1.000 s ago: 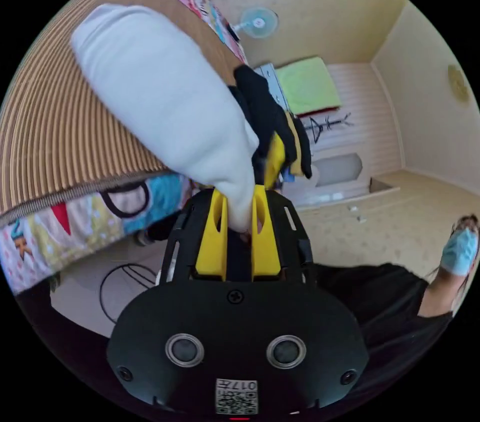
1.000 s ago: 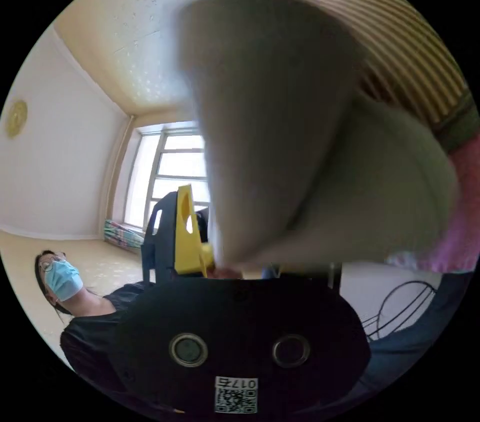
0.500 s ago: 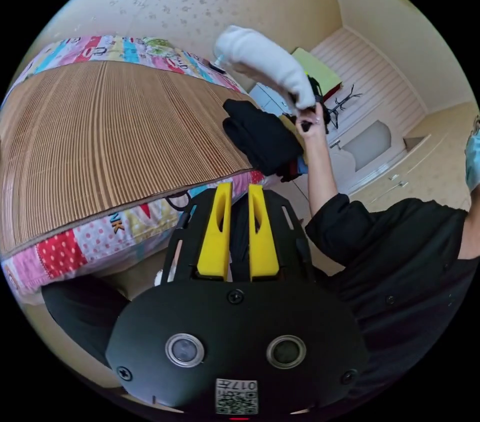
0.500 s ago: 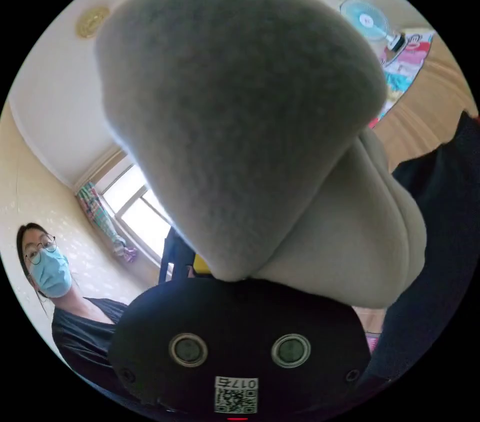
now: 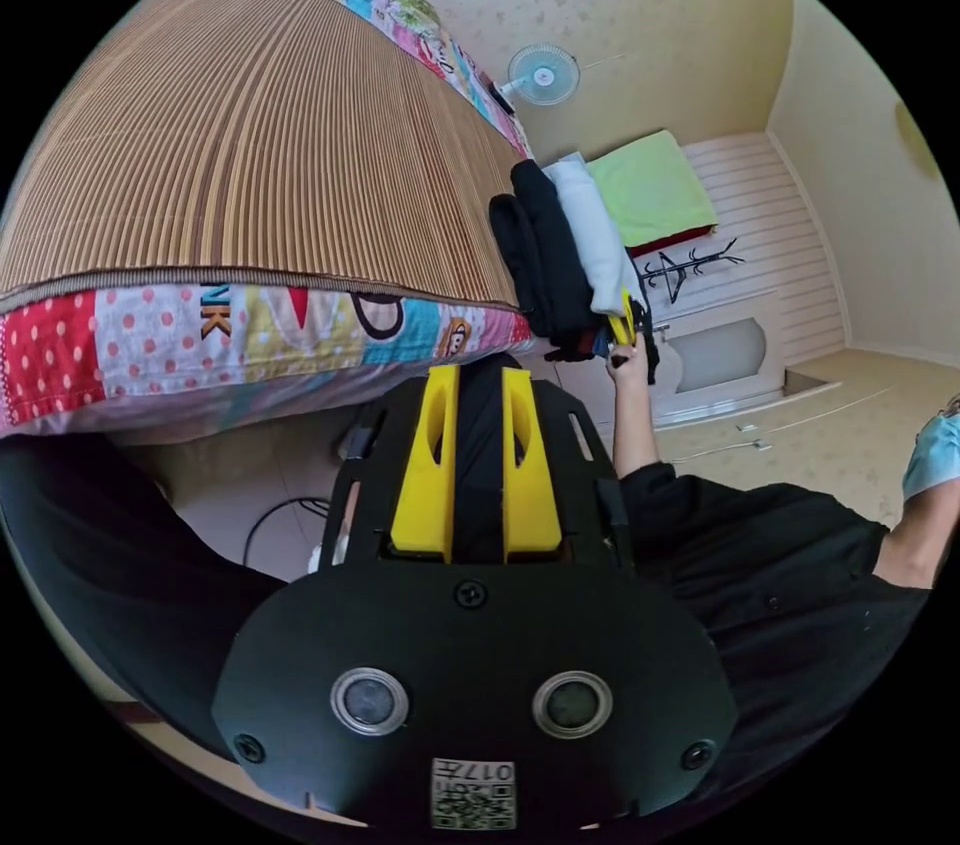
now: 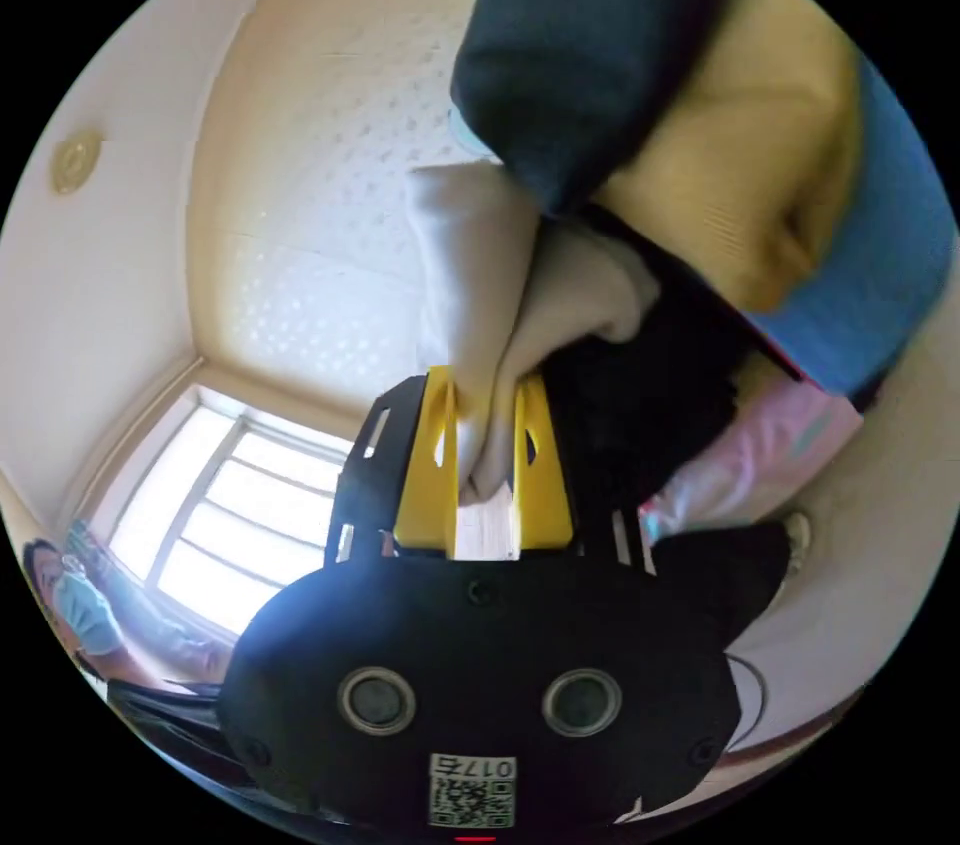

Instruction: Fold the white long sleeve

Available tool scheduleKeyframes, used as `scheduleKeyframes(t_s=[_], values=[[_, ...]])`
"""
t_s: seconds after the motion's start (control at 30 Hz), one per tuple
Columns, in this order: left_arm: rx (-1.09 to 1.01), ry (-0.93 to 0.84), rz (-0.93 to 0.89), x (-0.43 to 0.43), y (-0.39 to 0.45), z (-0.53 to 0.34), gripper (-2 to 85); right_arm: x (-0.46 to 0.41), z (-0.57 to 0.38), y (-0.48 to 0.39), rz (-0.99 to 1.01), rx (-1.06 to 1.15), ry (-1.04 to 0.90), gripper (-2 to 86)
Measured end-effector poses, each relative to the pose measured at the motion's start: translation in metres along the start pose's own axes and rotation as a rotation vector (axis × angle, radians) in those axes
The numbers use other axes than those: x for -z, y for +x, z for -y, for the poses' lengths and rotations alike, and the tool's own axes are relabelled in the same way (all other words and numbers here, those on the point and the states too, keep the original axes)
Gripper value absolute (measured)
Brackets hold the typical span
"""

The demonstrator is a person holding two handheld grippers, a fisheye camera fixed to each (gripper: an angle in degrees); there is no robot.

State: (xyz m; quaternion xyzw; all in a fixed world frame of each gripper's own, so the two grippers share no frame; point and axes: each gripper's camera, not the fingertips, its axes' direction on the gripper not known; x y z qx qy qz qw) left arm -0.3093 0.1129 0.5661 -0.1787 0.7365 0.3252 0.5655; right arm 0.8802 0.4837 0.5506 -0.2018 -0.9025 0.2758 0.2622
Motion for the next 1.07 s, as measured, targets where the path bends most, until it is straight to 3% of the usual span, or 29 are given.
scheduleKeyframes(t_s=[0.1, 0.17, 0.23, 0.3, 0.37, 0.4, 0.47, 0.53, 0.67, 0.73, 0.83, 0.93, 1.07], values=[[0.014, 0.025, -0.006, -0.002, 0.01, 0.006, 7.6, 0.017, -0.038, -0.028, -0.148, -0.052, 0.08, 2.7], [0.018, 0.038, 0.01, -0.002, 0.016, 0.009, 7.6, 0.025, -0.074, -0.094, -0.344, 0.058, 0.264, 1.4], [0.035, 0.053, 0.053, -0.002, 0.023, 0.011, 7.4, 0.008, -0.083, -0.147, -0.403, 0.186, 0.368, 0.9], [0.047, 0.055, 0.071, -0.002, 0.026, 0.012, 6.8, -0.035, -0.064, -0.19, -0.409, 0.345, 0.309, 0.7], [0.046, 0.064, 0.083, -0.002, 0.029, 0.012, 5.6, -0.124, -0.022, -0.207, -0.595, 0.415, 0.146, 0.6], [0.043, 0.087, 0.101, -0.001, 0.031, 0.009, 4.8, -0.149, -0.012, -0.203, -0.651, 0.419, 0.099, 0.6], [0.059, 0.118, 0.126, 0.003, 0.031, 0.006, 4.8, -0.264, 0.018, -0.143, -0.925, 0.395, -0.186, 0.5], [0.098, 0.165, 0.125, 0.018, 0.024, 0.004, 7.1, -0.305, 0.019, -0.106, -1.007, 0.422, -0.266, 0.5], [0.138, 0.353, 0.219, 0.084, 0.004, -0.002, 9.5, -0.31, 0.03, -0.117, -0.912, 0.384, -0.367, 0.5], [0.233, 0.496, 0.349, 0.148, -0.025, 0.0, 12.4, -0.307, 0.021, -0.133, -0.876, 0.358, -0.37, 0.5], [0.445, 0.725, 0.489, 0.238, -0.086, -0.001, 15.4, -0.289, -0.018, -0.166, -0.657, 0.41, -0.295, 0.5], [0.613, 0.899, 0.45, 0.299, -0.162, 0.004, 16.3, -0.287, -0.059, -0.163, -0.481, 0.386, -0.319, 0.5], [0.746, 0.914, 0.418, 0.328, -0.237, 0.029, 15.2, -0.297, -0.096, -0.126, -0.365, 0.318, -0.38, 0.5]])
